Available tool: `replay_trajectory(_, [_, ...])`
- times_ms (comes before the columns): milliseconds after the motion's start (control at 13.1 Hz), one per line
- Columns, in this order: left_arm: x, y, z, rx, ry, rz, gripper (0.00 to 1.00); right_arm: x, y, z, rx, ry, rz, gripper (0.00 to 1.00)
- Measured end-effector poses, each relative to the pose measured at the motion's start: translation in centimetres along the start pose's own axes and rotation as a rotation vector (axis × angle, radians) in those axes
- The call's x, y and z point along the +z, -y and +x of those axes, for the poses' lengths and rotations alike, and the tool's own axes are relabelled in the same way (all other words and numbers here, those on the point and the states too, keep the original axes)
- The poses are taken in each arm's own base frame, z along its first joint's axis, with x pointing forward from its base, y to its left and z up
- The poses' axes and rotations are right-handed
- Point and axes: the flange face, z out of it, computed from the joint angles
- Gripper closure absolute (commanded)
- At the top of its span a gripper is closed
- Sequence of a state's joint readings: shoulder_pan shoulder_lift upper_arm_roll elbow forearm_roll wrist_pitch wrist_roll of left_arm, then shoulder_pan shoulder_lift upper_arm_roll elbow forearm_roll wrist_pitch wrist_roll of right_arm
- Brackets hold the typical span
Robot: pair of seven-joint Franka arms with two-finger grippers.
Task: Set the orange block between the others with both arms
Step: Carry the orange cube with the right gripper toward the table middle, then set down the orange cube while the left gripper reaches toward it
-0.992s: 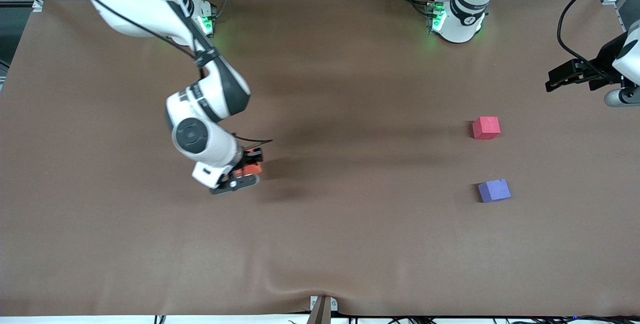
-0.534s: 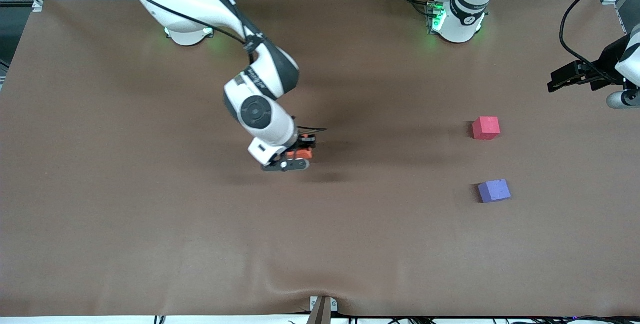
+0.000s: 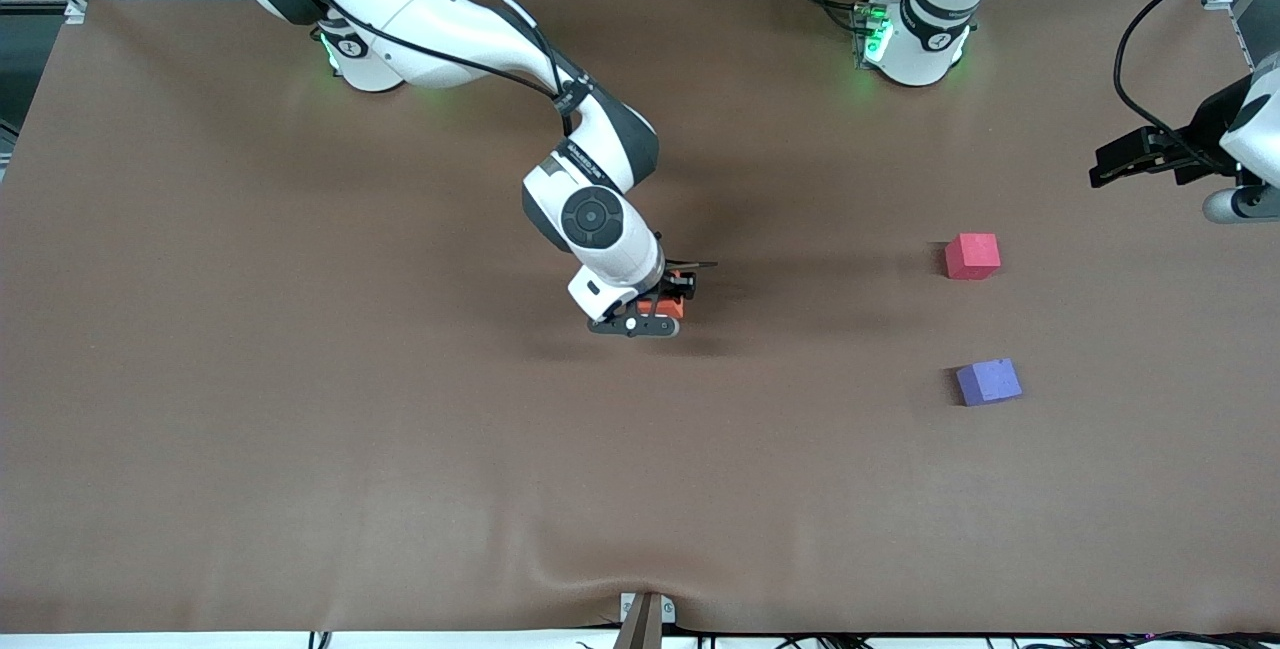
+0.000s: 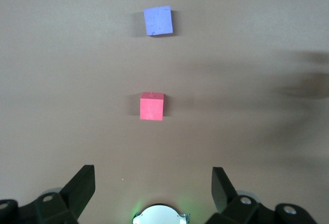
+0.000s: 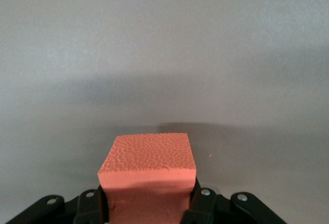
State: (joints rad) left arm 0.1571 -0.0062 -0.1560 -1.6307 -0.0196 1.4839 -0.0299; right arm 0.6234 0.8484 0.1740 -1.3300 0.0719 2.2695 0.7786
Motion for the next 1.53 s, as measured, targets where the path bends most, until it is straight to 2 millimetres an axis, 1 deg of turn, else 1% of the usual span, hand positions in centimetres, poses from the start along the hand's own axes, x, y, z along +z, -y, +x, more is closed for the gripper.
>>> replay_trajectory(76, [0.2,-0.5,0.2,0.009,-0.001,0.001,0.0,0.5,0.1,0.2,-0.006,-0.02,-0.021,1.0])
replay_trajectory(382, [1.1,-4.0,0.8,0.073,-0.001,0.005,0.0,2.5,0.6,-0.1,-0.042,-0.089,-0.105,1.0])
replay_trajectory(458, [1.5,-4.6,1.2,0.086,0.001,0.004,0.0,2.8,0.4,0.1,-0.045,-0.095,-0.114,0.96])
replay_trajectory(534, [2.2,-5.5,1.7,0.101,0.004,0.002,0.0,2.9,0.3,0.3,-0.047,-0.1,-0.12,0.58])
replay_trajectory(611, [2.9,-6.6,2.2,0.121,0.007,0.0,0.0,3.1,0.1,0.5,-0.046,-0.104,-0.126,0.13])
replay_trajectory(687, [3.6,-8.0,2.9,0.146,0.01,-0.002,0.0,3.2,-0.1,0.7,-0.044,-0.106,-0.129,0.0])
replay_trajectory(992, [7.6,-14.1,7.3,0.241,0.001,-0.024,0.0,2.9,0.0,0.9,-0.049,-0.115,-0.132,0.0])
replay_trajectory(1145, [9.8,-16.7,8.6,0.278,-0.005,-0.032,0.0,2.1,0.2,1.2,-0.048,-0.12,-0.13,0.0])
replay_trajectory(1221, [10.6,-18.3,9.0,0.3,-0.02,-0.037,0.0,1.4,0.3,1.3,-0.045,-0.114,-0.138,0.0])
replay_trajectory(1374, [12.7,-22.7,9.2,0.319,-0.055,-0.047,0.0,-1.0,0.4,1.4,-0.037,-0.091,-0.164,0.0])
replay_trajectory(1527, [15.4,-27.9,8.8,0.259,-0.072,-0.062,0.0,-4.4,0.3,2.0,-0.023,-0.098,-0.16,0.0])
